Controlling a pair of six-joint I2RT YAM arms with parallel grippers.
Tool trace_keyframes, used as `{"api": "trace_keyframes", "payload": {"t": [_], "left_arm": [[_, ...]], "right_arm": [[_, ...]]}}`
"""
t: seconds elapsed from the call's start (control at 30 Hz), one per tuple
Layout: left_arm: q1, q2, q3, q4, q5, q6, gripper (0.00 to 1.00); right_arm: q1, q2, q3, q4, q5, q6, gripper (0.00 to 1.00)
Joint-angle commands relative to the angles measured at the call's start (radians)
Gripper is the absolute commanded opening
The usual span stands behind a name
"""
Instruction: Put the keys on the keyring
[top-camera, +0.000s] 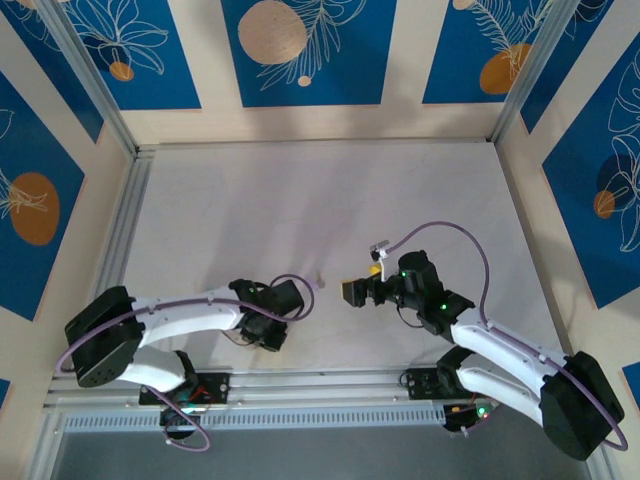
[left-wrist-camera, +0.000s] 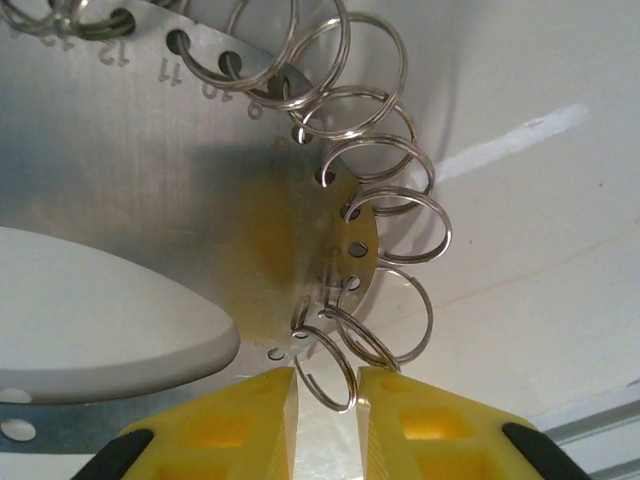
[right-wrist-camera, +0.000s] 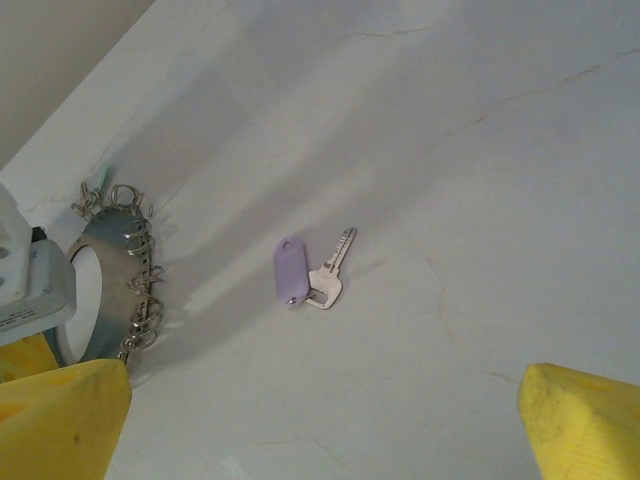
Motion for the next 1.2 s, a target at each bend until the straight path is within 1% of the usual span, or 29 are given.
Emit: {"api": "trace_keyframes", "payload": {"t": [0.0,0.2,0.3,0.57,0.7,0.97,1.03,1.17], "left_arm": [[0.009,0.020,-0.011,0.006,-0.011,0.018,0.21],[0.010,0.026,0.000,-0.015,-0.031,0.025,0.18],[0.009,0.024,0.003,-0.027,-0.046,0.026,0.14],[0.008,0.013,0.005,-0.058,-0.080,0.020,0.10],[0.007,0.017,0.024,-0.107,-0.114,0.020,0.10],[-0.019,0.041,0.027,-0.146,-0.189,-0.011,0.19],[-0.023,0.049,0.026,-0.143,-0.194,-0.013,0.20],[-0.025,0.055,0.017,-0.109,-0.182,-0.013,0.19]], "right_arm": [[0.008,-0.032,-0.015,-0.002,0.014,0.008,0.99],[0.008,-0.042,-0.023,0.005,0.024,0.009,0.99],[0.008,-0.041,-0.025,0.007,0.022,0.007,0.99],[0.010,-0.051,-0.030,0.009,0.024,0.009,0.99],[0.009,-0.057,-0.032,0.009,0.025,0.008,0.99],[0.009,-0.069,-0.036,0.010,0.025,0.007,0.99],[0.008,-0.071,-0.036,0.009,0.024,0.005,0.99],[0.009,-0.075,-0.037,0.009,0.026,0.002,0.99]]}}
